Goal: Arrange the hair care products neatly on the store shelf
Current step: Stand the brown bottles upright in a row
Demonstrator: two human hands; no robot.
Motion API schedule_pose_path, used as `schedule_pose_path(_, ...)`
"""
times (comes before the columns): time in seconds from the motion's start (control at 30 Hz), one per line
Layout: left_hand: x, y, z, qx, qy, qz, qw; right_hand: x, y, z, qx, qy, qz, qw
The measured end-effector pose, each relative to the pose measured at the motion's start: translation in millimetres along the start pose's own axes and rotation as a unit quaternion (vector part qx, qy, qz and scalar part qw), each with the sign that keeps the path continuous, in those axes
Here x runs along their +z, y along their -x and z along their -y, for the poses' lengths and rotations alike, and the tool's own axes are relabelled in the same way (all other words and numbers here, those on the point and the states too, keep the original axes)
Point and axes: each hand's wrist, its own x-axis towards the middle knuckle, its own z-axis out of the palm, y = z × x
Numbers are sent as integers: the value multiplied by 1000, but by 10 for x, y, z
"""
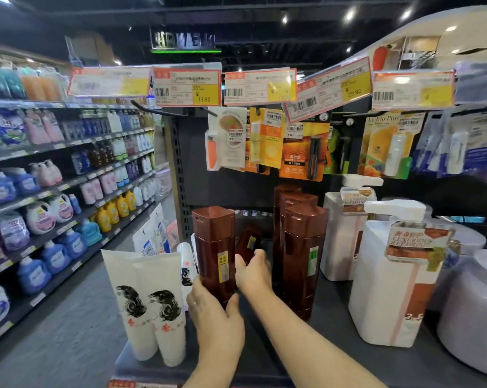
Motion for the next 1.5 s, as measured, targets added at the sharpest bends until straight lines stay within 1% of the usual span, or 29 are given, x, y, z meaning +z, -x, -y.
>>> schedule_pose_path(0.07,1,6,10,3,8,2,1000,13,-63,52,7,67,-8,998)
schedule_pose_path(0.13,-3,-1,32,6,13,2,1000,12,-123,118,6,120,6,993)
schedule_pose_path(0.2,-6,-4,53,2,18,3,1000,-2,-183,190,17,141,25,990)
schedule_pose_path(0.33,-19,10,67,-2,45,7,999,2,-271,274,75,157,41,984)
schedule_pose_path(0.43,-17,19,63,-3,49,14,999,3,-310,272,55,204,74,975)
schedule_pose_path(0.47,-13,20,62,-3,47,14,999,-7,-324,277,50,201,83,975)
schedule_pose_path(0.53,-6,23,65,-4,42,12,999,-11,-342,265,68,159,90,981)
schedule_pose_path(0.63,0,24,62,-7,34,13,999,-13,-308,195,100,-1,52,994)
schedule_pose_path(0.67,2,21,58,-8,34,13,999,-7,-289,151,89,-52,35,994)
schedule_pose_path(0.73,0,20,55,-10,36,13,999,14,-250,61,36,-114,13,993)
schedule_pose_path(0.83,-10,22,48,-11,43,14,999,80,-195,-5,-34,-168,28,985)
schedule_pose_path(0.97,-24,28,25,-14,40,18,999,136,-179,-23,-67,-188,44,979)
schedule_pose_path(1.13,-29,34,37,-16,40,23,999,156,-166,-64,-56,-182,43,981)
schedule_pose_path(1.23,-30,42,42,-14,38,26,999,98,-184,-81,-44,-179,28,983)
schedule_pose_path(1.37,-32,38,39,-10,39,26,999,64,-176,-114,-65,-140,13,988)
schedule_pose_path(1.5,-33,37,51,-6,39,27,999,70,-142,-169,-78,-143,-1,987)
